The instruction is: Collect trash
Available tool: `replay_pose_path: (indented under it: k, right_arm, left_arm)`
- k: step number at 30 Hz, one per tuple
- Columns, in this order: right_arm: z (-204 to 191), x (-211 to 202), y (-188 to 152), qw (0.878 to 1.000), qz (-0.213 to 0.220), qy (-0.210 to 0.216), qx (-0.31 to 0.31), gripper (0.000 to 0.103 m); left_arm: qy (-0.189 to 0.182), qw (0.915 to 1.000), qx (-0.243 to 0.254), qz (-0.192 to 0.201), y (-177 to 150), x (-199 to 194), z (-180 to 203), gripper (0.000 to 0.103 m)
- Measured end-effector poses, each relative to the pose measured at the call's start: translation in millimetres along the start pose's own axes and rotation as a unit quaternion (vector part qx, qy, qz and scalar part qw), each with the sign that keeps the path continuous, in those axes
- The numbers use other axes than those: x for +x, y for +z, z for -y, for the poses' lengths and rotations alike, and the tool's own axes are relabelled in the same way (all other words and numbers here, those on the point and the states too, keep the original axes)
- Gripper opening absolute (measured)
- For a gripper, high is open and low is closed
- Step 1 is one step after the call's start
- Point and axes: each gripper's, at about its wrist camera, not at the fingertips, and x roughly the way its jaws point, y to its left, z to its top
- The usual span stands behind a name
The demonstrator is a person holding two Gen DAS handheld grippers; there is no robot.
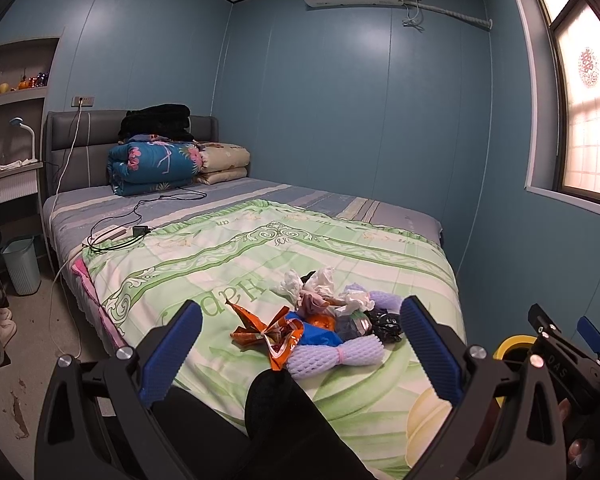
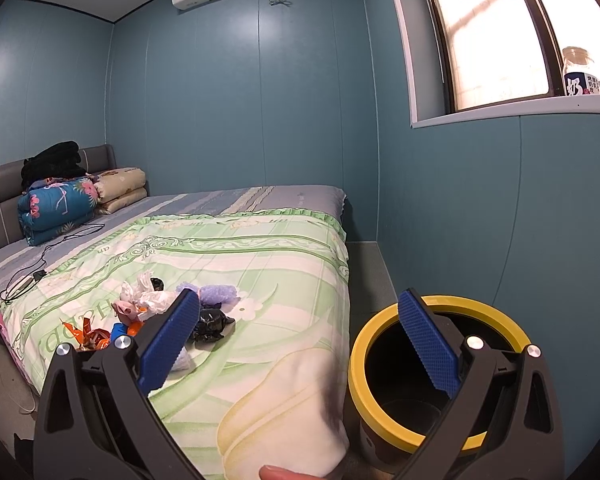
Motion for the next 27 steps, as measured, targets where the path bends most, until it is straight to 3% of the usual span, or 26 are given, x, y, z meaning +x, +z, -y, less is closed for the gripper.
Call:
replay_pose_path:
  k: [20,27]
  right_arm:
    - [0.4,0.9,-1.1,1.0,0.001,0.003,0.0,0.095]
    - [4.1,9.9,5.5,1.0,0.017,-0.021,-0.006,0.095]
  left_arm:
    - [0.0,1.0,0.003,-0.002,1.3,0.2,2.5,0.096]
    - [-0.029,0.9995,0.003,0.011,-3.1,-4.3,1.9,0.096]
